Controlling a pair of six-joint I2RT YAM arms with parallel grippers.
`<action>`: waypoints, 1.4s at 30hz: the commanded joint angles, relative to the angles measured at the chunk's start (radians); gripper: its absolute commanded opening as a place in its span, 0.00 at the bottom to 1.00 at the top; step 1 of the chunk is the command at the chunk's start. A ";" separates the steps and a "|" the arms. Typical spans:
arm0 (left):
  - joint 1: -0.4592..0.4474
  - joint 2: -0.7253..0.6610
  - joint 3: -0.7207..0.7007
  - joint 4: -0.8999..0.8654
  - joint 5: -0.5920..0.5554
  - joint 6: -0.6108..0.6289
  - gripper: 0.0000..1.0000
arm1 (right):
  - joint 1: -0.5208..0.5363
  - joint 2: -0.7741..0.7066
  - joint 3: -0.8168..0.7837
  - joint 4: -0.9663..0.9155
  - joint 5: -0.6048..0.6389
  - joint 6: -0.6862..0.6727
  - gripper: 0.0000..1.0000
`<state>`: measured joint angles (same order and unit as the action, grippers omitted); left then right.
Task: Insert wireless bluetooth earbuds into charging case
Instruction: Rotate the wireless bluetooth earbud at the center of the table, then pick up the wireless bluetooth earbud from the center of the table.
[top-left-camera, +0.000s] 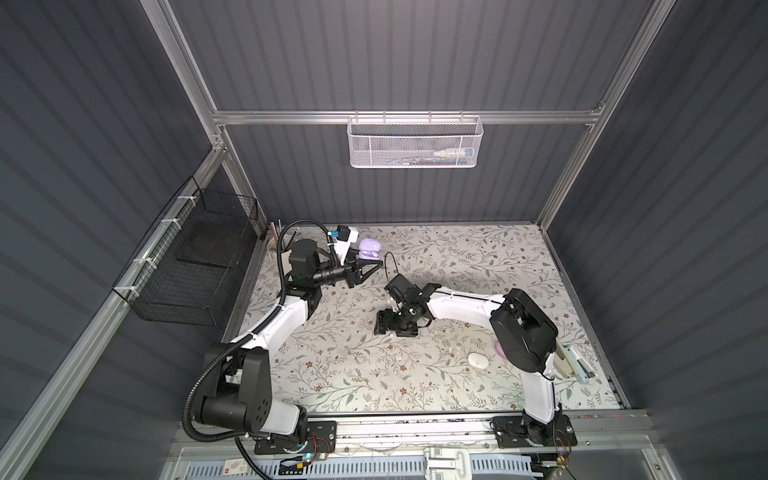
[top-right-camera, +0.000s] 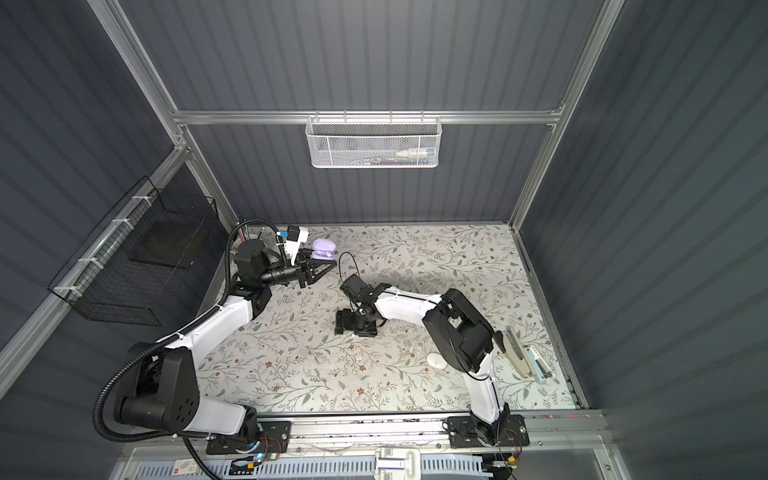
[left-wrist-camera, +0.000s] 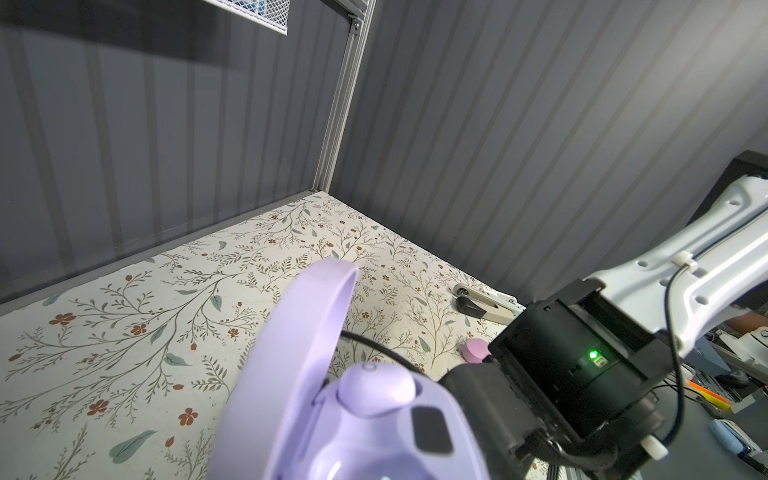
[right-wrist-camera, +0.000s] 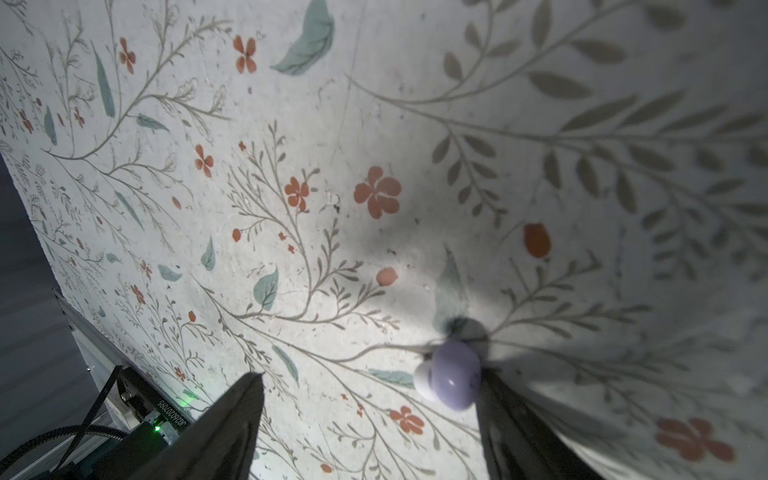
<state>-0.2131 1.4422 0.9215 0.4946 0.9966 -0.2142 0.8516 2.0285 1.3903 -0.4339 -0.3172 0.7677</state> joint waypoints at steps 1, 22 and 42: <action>0.004 -0.035 -0.006 0.027 0.019 -0.008 0.08 | 0.006 0.017 0.020 -0.004 0.002 0.008 0.82; 0.004 -0.039 -0.003 0.023 0.016 -0.010 0.08 | 0.015 0.029 0.112 -0.076 0.010 -0.010 0.83; 0.035 0.022 0.032 0.044 0.013 -0.026 0.07 | 0.059 0.155 0.285 -0.286 0.187 -0.022 0.63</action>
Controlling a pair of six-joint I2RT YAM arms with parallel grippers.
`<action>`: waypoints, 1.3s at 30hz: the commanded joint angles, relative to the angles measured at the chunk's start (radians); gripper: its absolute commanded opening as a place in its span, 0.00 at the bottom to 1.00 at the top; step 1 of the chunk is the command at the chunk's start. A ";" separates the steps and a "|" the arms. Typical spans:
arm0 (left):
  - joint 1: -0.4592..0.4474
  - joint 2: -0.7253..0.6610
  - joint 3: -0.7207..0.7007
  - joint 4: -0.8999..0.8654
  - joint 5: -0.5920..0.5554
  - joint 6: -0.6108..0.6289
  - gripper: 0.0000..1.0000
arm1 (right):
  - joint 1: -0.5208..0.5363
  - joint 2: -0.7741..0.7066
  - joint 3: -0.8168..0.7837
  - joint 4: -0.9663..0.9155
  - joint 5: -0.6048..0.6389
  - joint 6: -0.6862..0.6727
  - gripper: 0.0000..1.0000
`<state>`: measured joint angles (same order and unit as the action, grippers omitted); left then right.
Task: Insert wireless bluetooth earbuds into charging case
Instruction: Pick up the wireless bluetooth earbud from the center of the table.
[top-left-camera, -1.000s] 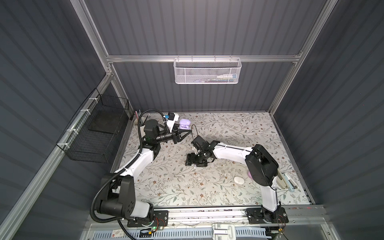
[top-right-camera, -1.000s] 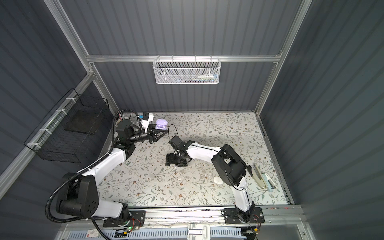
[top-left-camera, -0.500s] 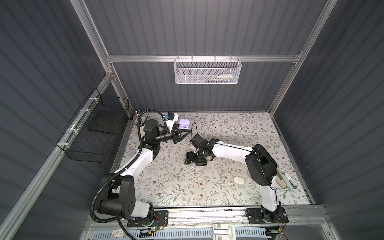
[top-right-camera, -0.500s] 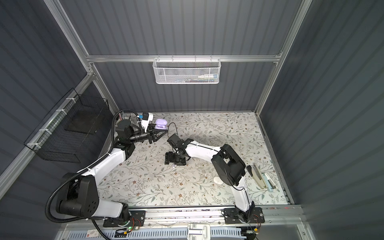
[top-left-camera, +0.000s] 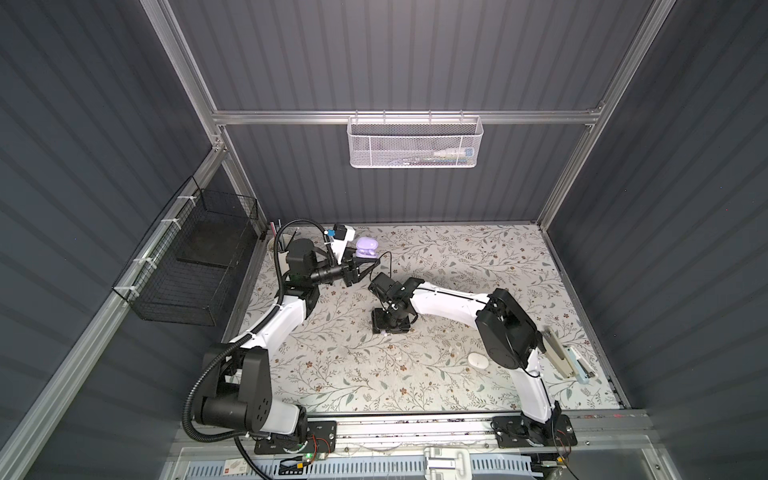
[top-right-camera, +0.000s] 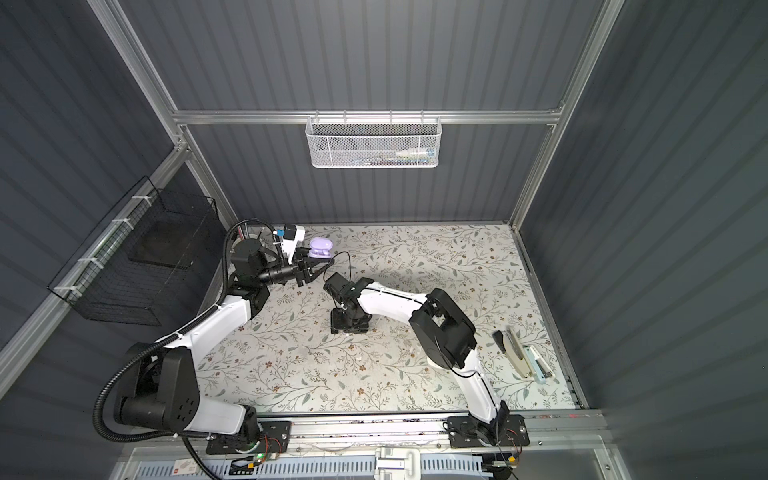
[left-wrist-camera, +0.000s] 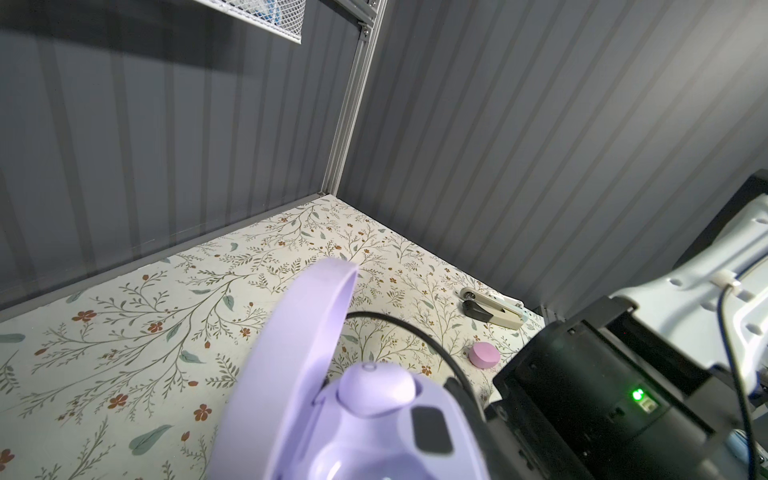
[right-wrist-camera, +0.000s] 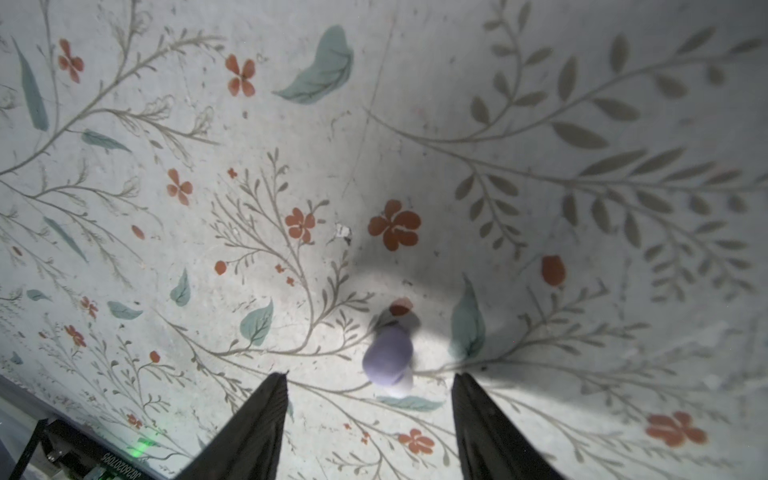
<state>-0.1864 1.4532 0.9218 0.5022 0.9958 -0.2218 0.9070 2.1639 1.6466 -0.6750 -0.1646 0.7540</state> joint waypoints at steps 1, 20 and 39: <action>0.008 0.010 0.031 0.037 0.014 -0.017 0.07 | 0.004 0.025 0.031 -0.047 0.035 -0.010 0.62; 0.014 0.014 0.032 0.037 0.012 -0.024 0.07 | 0.038 0.140 0.185 -0.231 0.117 -0.077 0.37; 0.011 -0.001 0.013 0.036 0.023 -0.030 0.07 | -0.050 -0.199 -0.102 -0.101 0.122 -0.039 0.19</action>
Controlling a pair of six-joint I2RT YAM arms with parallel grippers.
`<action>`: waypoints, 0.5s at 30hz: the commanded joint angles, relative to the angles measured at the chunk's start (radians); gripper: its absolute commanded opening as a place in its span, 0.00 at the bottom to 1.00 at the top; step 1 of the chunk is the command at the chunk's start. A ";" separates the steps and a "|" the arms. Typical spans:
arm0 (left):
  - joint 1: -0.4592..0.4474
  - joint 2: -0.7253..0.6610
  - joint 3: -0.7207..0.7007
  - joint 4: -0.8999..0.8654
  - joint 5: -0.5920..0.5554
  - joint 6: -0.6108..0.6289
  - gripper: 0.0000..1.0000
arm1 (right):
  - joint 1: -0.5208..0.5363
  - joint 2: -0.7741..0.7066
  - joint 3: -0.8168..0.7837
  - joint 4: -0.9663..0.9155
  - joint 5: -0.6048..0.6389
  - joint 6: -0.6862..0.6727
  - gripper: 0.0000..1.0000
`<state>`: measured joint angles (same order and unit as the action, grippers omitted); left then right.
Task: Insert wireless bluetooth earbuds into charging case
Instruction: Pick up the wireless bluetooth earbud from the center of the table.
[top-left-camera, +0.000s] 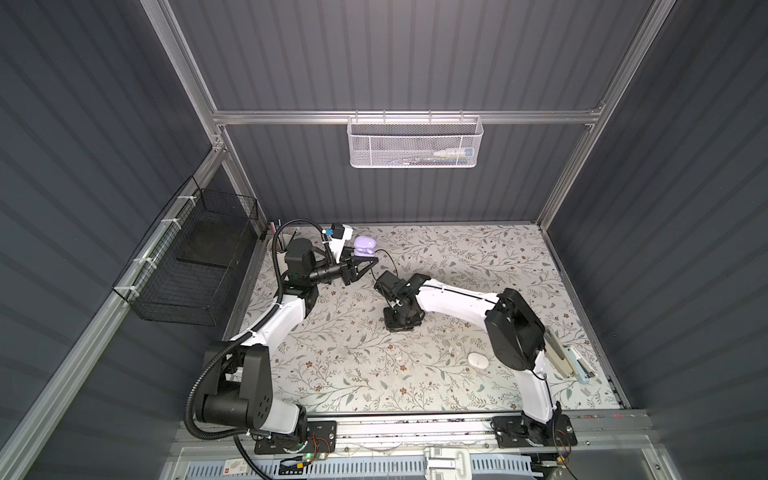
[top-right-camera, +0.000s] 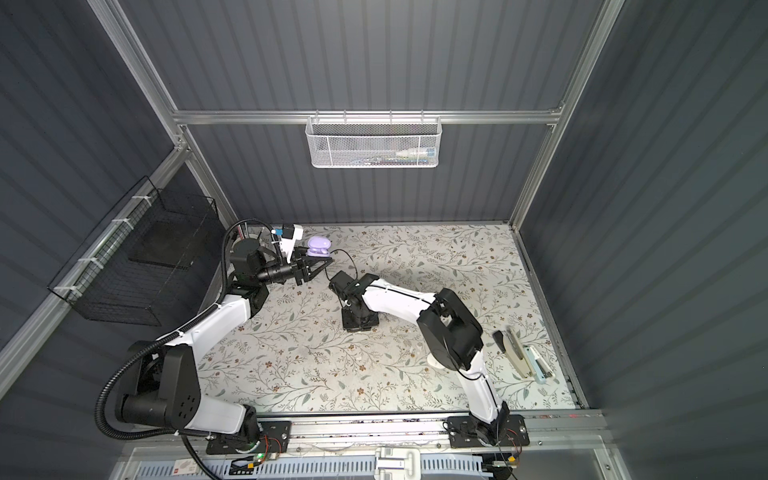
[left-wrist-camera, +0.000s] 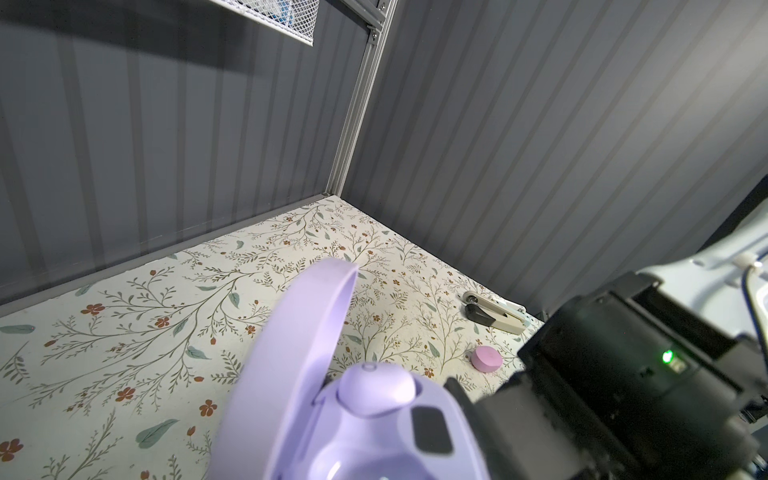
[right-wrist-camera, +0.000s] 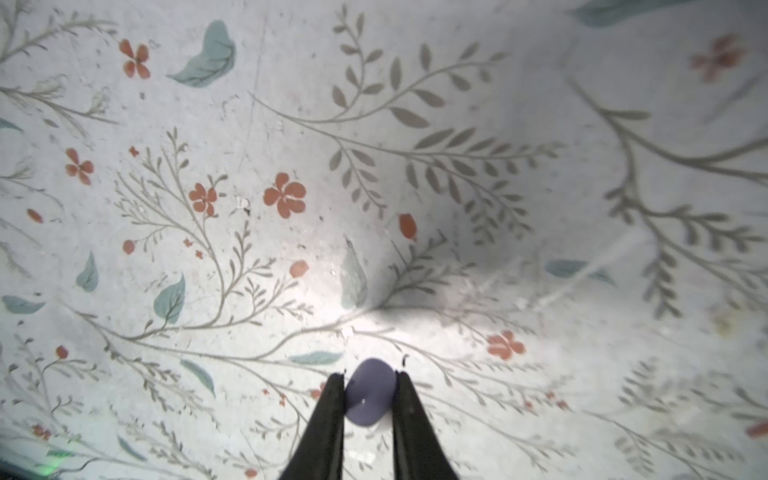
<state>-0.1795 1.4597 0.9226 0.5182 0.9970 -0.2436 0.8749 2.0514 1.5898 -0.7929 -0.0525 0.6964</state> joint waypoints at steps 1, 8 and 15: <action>0.003 -0.009 0.011 0.021 0.023 -0.009 0.07 | -0.024 -0.120 -0.066 0.019 0.010 0.025 0.19; -0.028 -0.015 0.022 0.020 0.032 -0.013 0.07 | -0.092 -0.420 -0.178 0.034 -0.011 0.056 0.17; -0.105 -0.004 0.041 0.040 0.026 -0.025 0.07 | -0.166 -0.595 -0.085 0.053 -0.038 0.037 0.17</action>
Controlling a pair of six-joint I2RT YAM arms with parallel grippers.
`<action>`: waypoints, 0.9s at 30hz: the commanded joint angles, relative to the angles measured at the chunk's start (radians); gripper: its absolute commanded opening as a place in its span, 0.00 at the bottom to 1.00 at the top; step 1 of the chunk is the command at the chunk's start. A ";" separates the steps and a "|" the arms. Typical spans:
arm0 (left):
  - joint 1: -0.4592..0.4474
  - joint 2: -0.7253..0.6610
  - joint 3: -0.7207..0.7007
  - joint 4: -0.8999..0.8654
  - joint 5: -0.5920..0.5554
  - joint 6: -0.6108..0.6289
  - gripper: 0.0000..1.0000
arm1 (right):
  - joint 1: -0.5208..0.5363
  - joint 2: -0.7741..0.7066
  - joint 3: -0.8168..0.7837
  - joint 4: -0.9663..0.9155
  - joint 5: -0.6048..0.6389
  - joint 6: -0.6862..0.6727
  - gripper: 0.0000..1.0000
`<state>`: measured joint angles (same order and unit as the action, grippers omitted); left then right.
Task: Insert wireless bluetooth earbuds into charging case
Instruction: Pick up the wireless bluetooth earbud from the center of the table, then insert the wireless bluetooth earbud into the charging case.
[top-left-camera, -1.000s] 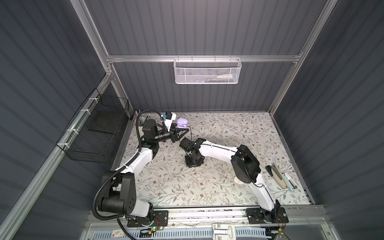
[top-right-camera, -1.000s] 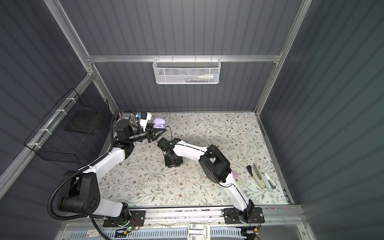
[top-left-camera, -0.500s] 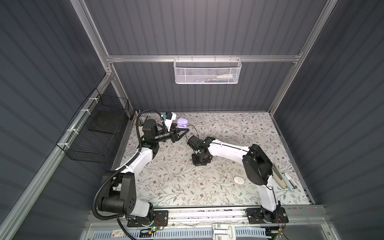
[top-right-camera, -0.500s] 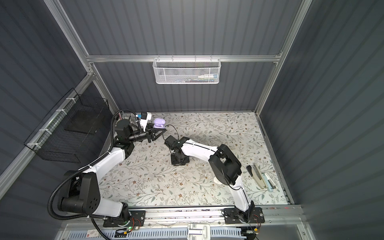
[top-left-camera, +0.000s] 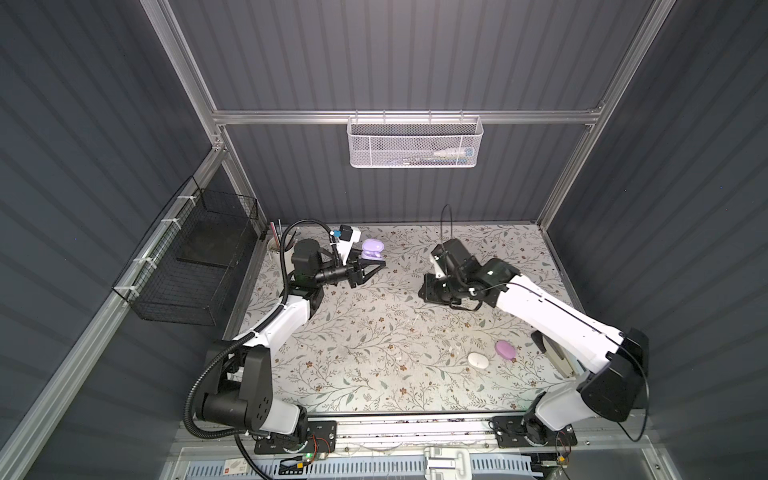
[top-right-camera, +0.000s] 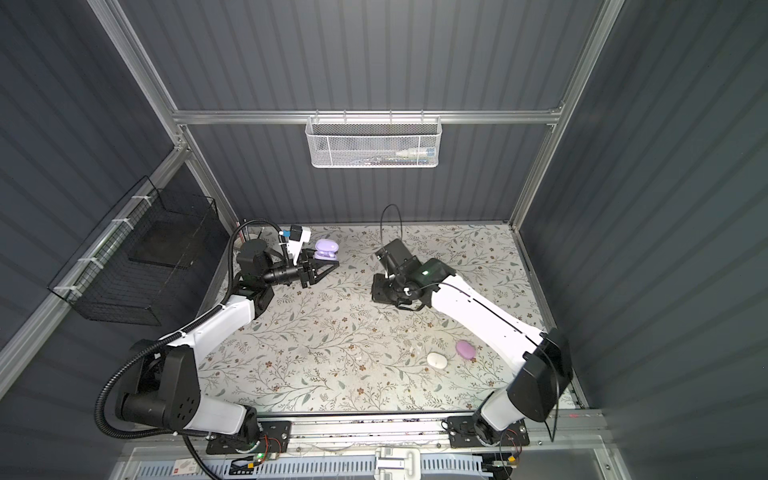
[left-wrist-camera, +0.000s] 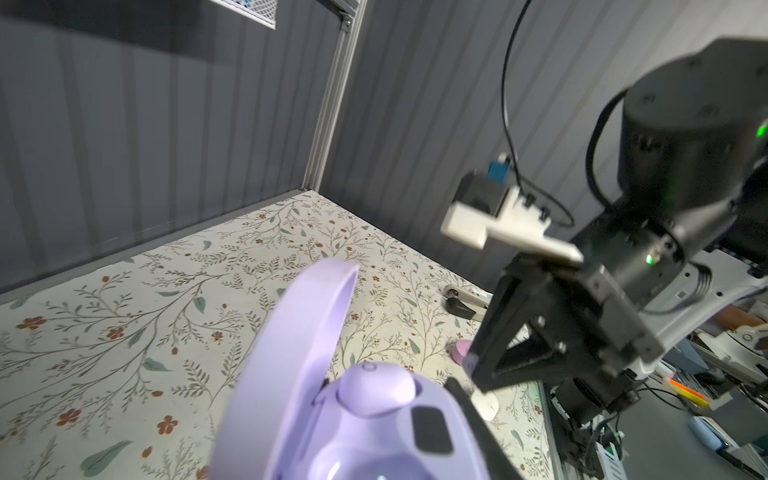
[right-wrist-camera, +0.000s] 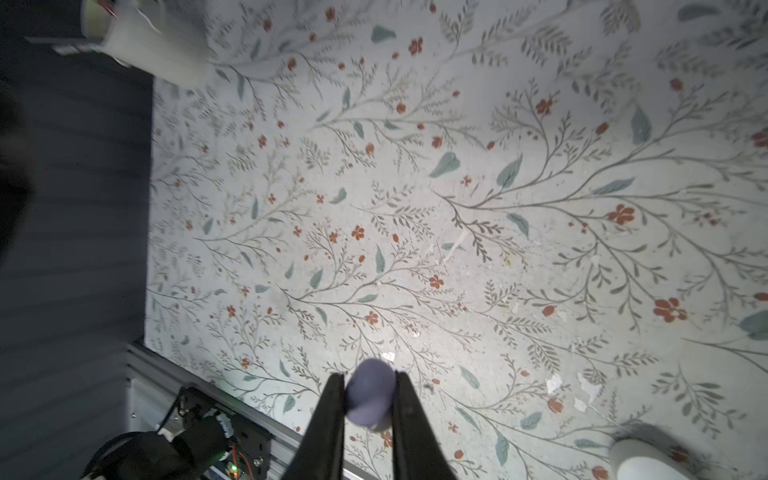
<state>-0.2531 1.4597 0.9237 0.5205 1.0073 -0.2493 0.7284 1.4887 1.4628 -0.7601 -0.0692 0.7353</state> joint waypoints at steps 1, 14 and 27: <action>-0.046 -0.001 0.042 0.049 0.012 -0.026 0.07 | -0.026 -0.045 0.055 0.034 -0.028 0.001 0.17; -0.201 0.065 0.094 0.158 -0.051 -0.082 0.08 | -0.044 -0.063 0.180 0.187 -0.151 0.049 0.17; -0.250 0.086 0.122 0.238 -0.064 -0.116 0.08 | -0.033 -0.023 0.166 0.254 -0.221 0.067 0.17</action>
<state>-0.4946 1.5471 1.0115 0.7048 0.9424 -0.3508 0.6891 1.4517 1.6199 -0.5282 -0.2661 0.8013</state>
